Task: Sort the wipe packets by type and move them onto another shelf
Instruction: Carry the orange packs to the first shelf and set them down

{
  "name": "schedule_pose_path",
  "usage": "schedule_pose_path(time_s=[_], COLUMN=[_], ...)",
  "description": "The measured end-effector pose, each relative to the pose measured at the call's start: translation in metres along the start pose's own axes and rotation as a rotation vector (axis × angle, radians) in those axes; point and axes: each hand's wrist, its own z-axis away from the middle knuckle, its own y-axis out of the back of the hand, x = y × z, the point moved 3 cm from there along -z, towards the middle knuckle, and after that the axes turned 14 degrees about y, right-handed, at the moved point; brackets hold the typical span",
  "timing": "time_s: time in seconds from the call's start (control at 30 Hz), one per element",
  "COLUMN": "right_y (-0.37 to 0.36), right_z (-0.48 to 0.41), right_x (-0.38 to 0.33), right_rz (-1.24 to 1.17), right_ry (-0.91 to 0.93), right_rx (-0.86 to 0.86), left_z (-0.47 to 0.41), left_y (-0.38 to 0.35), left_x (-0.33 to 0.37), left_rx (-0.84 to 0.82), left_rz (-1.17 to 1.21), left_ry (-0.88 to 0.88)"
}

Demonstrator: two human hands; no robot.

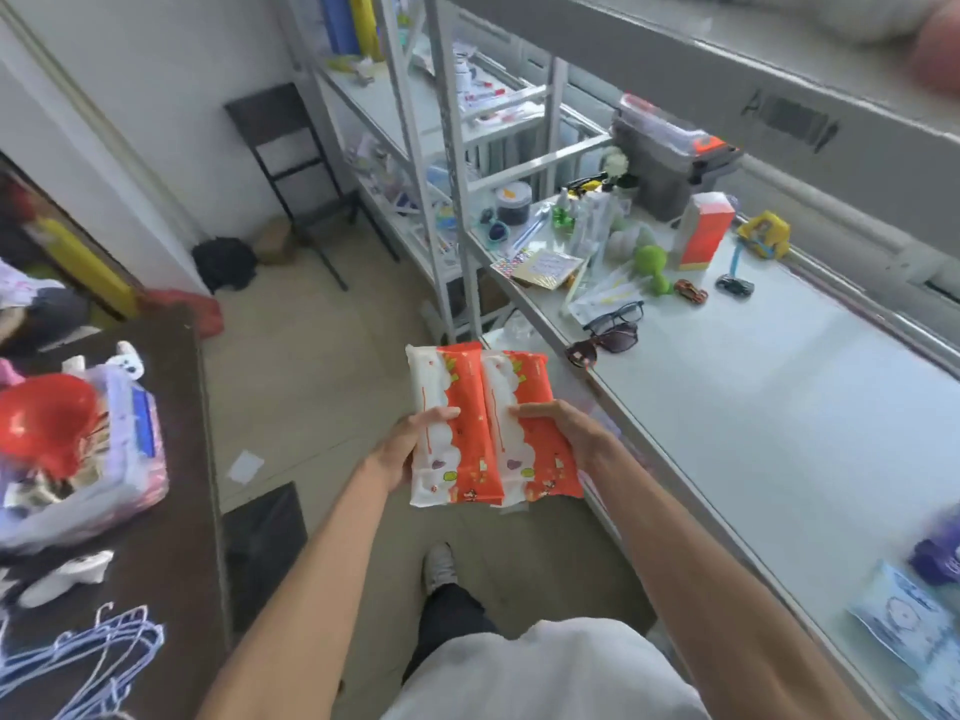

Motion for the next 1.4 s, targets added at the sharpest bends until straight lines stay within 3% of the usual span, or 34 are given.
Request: schedule_pose_path(time_s=[0.3, 0.57, 0.83, 1.4], right_y=[-0.163, -0.255, -0.294, -0.387], right_z=[-0.133, -0.234, -0.344, -0.675], right_x=[-0.021, -0.051, -0.072, -0.225], right_rz=[0.131, 0.195, 0.235, 0.241], right_ry=[-0.080, -0.102, -0.105, -0.137], right_rx=[-0.246, -0.245, -0.245, -0.349], left_z=[0.016, 0.019, -0.033, -0.156], left_y=[0.177, 0.285, 0.365, 0.552], left_x=[0.018, 0.080, 0.133, 0.401], left_rx=[0.194, 0.219, 0.190, 0.348], left_rz=[0.229, 0.271, 0.338, 0.379], left_ry=[-0.019, -0.019, 0.036, 0.010])
